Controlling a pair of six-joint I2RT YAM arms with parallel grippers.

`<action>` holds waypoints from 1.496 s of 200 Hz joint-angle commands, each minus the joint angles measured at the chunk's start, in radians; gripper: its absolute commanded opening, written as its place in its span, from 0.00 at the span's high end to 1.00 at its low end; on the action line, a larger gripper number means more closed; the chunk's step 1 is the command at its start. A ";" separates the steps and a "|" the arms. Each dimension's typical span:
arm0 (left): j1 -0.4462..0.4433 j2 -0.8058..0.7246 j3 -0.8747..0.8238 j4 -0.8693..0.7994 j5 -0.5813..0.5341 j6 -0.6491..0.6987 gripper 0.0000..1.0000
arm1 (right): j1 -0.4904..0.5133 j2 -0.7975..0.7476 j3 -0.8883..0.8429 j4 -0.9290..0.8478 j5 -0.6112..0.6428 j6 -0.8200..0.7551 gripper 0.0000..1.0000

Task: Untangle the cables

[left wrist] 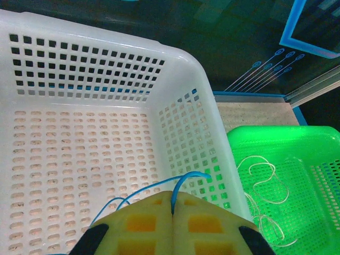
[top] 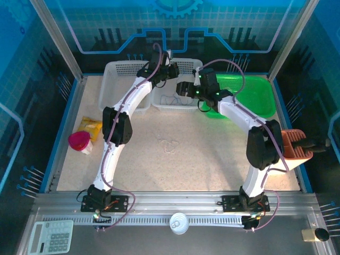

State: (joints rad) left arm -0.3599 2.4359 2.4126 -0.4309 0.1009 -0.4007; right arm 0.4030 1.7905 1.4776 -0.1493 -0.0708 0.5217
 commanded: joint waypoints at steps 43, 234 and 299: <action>0.010 -0.110 0.041 -0.060 0.022 0.086 0.01 | 0.049 -0.252 -0.189 -0.001 0.012 -0.022 0.19; 0.007 -1.228 -1.482 0.382 0.070 -0.119 0.01 | 0.329 -0.208 -0.575 -0.034 0.093 0.170 0.50; 0.007 -1.342 -1.646 0.382 0.022 -0.137 0.01 | 0.365 -0.097 -0.536 -0.039 0.086 0.289 0.58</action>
State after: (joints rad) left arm -0.3492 1.1271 0.7975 -0.0879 0.1574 -0.5201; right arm 0.7521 1.6699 0.9089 -0.1917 0.0219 0.7403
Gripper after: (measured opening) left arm 0.991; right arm 0.424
